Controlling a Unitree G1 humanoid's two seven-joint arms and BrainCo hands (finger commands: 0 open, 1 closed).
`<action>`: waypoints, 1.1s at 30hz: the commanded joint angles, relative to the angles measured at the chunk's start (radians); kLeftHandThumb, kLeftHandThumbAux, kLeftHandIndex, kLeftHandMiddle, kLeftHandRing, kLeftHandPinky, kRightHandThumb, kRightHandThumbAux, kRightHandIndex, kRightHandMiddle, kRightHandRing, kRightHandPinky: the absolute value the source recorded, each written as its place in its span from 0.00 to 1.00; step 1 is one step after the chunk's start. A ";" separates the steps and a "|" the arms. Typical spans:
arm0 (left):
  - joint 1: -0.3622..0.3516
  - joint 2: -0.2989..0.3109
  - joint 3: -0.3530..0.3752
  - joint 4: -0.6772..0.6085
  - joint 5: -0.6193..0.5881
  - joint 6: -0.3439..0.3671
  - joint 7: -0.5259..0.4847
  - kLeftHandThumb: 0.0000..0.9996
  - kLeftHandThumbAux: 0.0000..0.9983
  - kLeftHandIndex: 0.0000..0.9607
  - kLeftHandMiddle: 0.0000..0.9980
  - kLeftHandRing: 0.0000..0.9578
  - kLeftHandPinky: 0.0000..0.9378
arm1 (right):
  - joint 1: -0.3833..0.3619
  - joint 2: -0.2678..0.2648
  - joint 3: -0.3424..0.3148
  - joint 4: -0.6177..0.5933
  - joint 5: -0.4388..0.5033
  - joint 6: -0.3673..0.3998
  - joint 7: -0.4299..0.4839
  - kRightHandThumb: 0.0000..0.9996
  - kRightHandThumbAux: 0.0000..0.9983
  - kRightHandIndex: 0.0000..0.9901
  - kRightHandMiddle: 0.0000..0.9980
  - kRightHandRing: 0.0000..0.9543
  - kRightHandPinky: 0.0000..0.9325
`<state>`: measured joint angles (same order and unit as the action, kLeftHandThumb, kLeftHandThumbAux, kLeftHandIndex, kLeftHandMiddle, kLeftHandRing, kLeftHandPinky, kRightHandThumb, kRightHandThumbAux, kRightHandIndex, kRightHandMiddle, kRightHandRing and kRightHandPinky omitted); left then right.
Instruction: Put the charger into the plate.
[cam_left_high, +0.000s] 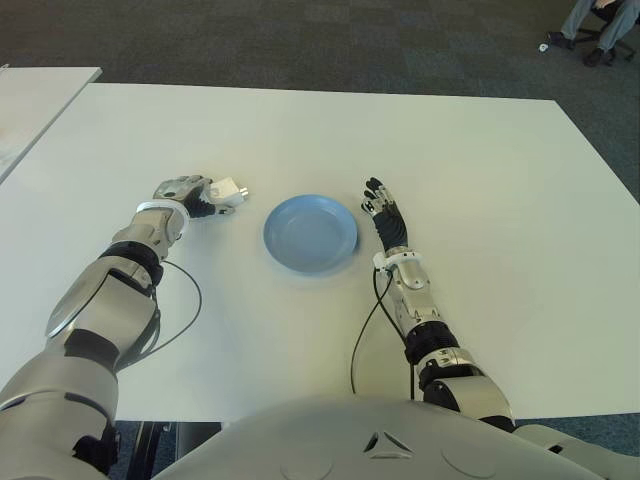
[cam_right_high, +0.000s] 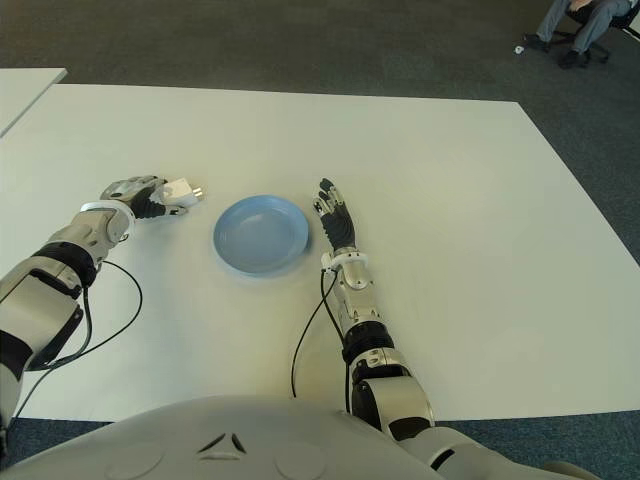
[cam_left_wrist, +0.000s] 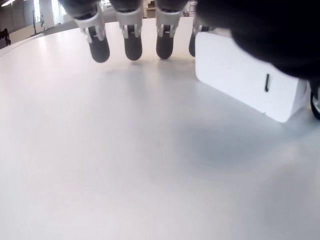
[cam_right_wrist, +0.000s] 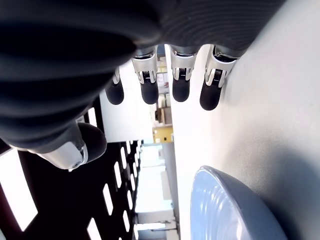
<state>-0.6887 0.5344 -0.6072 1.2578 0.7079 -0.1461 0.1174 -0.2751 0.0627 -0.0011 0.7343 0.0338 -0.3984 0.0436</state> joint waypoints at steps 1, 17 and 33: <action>0.067 -0.029 -0.030 0.020 0.025 -0.033 -0.051 0.19 0.37 0.11 0.18 0.18 0.24 | 0.015 0.016 0.002 0.020 -0.005 0.020 -0.003 0.00 0.50 0.00 0.03 0.01 0.01; 0.063 0.012 -0.194 0.011 0.193 -0.085 0.154 0.72 0.69 0.45 0.78 0.82 0.82 | 0.012 0.020 0.009 0.022 -0.014 0.027 -0.028 0.00 0.51 0.00 0.03 0.01 0.01; 0.068 0.028 -0.191 0.008 0.173 -0.124 0.196 0.74 0.70 0.46 0.82 0.87 0.88 | 0.006 0.020 0.020 0.029 -0.016 0.027 -0.037 0.00 0.51 0.00 0.02 0.01 0.01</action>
<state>-0.6928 0.5909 -0.7645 1.2531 0.8452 -0.2318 0.3448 -0.2802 0.0636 0.0183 0.7397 0.0266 -0.3983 0.0135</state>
